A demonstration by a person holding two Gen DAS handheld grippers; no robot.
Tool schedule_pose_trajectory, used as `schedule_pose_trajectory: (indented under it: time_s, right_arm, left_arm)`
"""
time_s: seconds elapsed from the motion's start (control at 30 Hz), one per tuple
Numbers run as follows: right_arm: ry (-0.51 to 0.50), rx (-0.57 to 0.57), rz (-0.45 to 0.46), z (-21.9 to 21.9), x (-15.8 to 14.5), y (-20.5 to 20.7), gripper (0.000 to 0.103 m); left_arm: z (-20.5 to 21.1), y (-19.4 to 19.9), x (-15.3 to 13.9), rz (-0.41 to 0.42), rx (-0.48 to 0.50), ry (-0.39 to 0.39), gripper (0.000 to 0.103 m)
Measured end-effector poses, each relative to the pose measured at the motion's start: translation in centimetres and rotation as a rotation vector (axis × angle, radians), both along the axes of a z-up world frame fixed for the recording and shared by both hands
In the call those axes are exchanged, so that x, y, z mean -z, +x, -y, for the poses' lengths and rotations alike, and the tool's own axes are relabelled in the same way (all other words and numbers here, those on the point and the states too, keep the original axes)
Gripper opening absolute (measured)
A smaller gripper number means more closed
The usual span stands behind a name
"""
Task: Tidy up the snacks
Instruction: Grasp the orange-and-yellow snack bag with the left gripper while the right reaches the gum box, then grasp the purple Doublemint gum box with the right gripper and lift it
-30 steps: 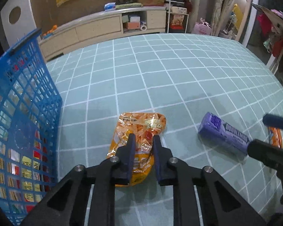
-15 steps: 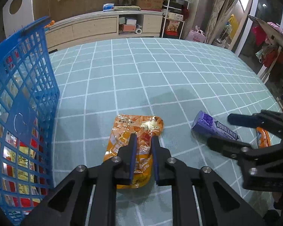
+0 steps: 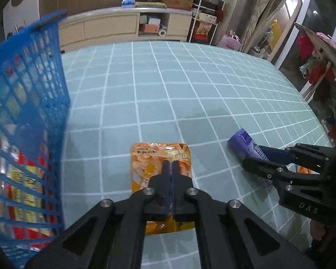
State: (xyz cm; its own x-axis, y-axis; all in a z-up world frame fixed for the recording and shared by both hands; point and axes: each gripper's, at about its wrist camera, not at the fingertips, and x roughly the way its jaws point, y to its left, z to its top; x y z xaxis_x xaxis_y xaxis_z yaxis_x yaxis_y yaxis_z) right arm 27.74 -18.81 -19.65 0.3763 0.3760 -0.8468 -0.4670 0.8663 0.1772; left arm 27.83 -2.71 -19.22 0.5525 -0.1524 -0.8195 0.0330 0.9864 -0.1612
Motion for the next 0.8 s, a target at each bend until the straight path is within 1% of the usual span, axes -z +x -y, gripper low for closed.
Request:
schedule_pose_trajectory:
  time_s: [0.07,0.1,0.13,0.2,0.27,0.4,0.53,0.67,0.73,0.8]
  right_arm:
    - [0.016,0.010,-0.006,0.4,0.0,-0.3,0.035]
    - [0.020,0.013,-0.006,0.4,-0.1,-0.4,0.035]
    - [0.021,0.013,-0.005,0.5,-0.2,-0.6,0.035]
    - [0.027,0.011,-0.003,0.3,-0.4,-0.7,0.035]
    - [0.030,0.009,0.001,0.5,-0.6,-0.8,0.035]
    - [0.047,0.014,0.000,0.8,-0.8,-0.8,0.035]
    - [0.064,0.018,-0.004,1.3,-0.7,-0.9,0.035]
    - [0.081,0.031,-0.018,2.0,-0.4,-1.0,0.035]
    - [0.085,0.033,-0.024,2.2,-0.2,-1.0,0.035]
    - [0.086,0.035,-0.027,2.2,0.0,-1.1,0.035]
  left_arm:
    - [0.0,-0.1,-0.5,-0.005,0.004,-0.006,0.015]
    - [0.1,-0.2,-0.7,-0.005,0.007,0.008,0.038]
    - [0.4,-0.4,-1.1,0.006,0.007,0.037,0.055]
    - [0.7,-0.6,-1.6,0.028,0.010,0.063,0.060]
    - [0.8,-0.6,-1.8,0.021,0.014,0.059,0.066]
    - [0.9,-0.1,-1.4,-0.008,0.009,0.104,0.073]
    - [0.5,1.3,-0.1,-0.082,-0.001,0.128,0.073]
    - [0.5,1.6,1.3,-0.148,0.001,0.135,0.073]
    - [0.6,1.2,1.4,-0.136,0.007,0.166,0.078]
    - [0.2,1.2,1.6,-0.147,-0.001,0.139,0.078]
